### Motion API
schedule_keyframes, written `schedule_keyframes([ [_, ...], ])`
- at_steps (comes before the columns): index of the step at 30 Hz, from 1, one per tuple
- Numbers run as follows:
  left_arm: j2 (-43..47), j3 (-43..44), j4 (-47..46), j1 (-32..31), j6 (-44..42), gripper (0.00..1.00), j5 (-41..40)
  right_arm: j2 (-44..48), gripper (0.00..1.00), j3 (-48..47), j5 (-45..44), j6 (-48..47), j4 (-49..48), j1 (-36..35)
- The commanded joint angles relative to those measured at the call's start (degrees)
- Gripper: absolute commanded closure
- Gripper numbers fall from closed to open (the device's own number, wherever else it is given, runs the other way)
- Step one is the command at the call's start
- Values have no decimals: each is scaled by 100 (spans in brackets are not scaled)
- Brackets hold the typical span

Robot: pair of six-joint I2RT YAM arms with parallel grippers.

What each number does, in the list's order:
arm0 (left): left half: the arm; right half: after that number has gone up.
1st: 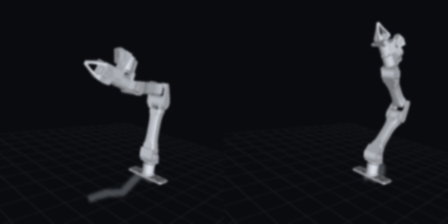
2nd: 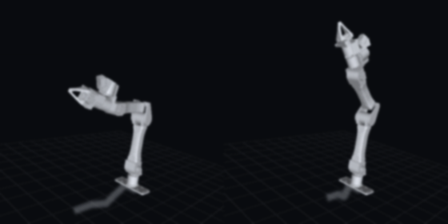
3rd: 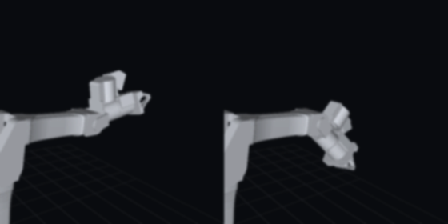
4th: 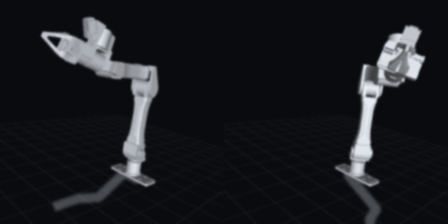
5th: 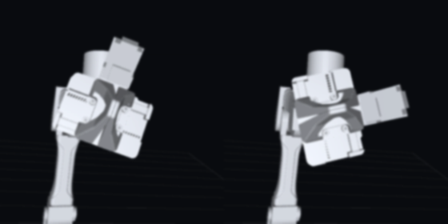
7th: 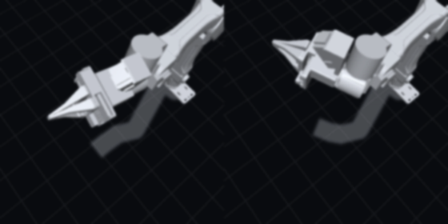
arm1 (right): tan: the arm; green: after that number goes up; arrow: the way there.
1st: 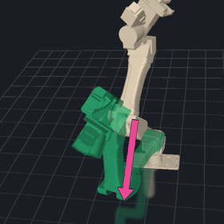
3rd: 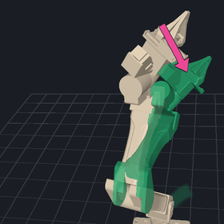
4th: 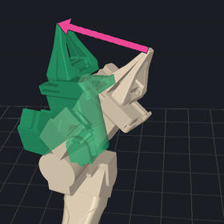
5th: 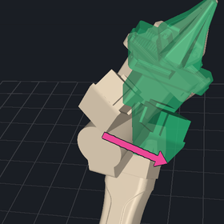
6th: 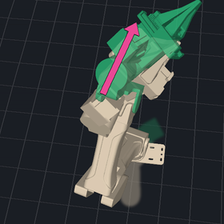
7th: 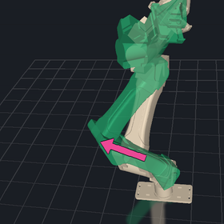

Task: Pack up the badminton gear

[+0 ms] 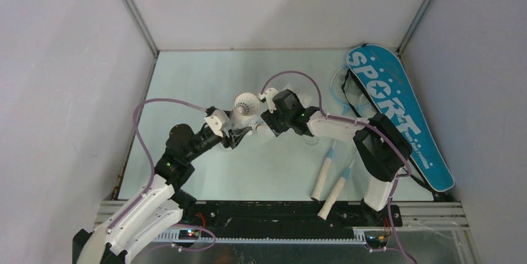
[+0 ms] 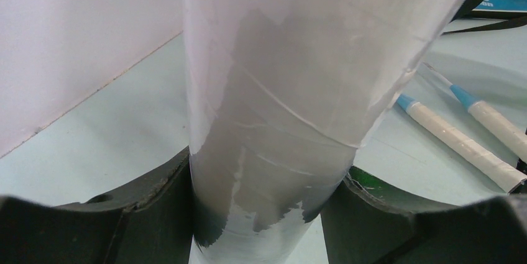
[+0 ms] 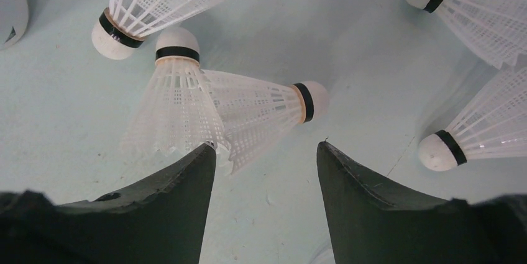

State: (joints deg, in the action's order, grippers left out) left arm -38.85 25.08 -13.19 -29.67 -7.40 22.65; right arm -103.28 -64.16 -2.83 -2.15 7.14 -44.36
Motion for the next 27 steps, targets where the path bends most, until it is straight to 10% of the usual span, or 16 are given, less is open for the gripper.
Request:
schedule_keyframes([
  [1,-161,-97,815,-12,283,36,-12,-105,37,2,-159,-99,-366,-2],
  [27,-137,-126,810,-12,204,36,207,-46,29,80,1102,-1560,-1083,-335],
])
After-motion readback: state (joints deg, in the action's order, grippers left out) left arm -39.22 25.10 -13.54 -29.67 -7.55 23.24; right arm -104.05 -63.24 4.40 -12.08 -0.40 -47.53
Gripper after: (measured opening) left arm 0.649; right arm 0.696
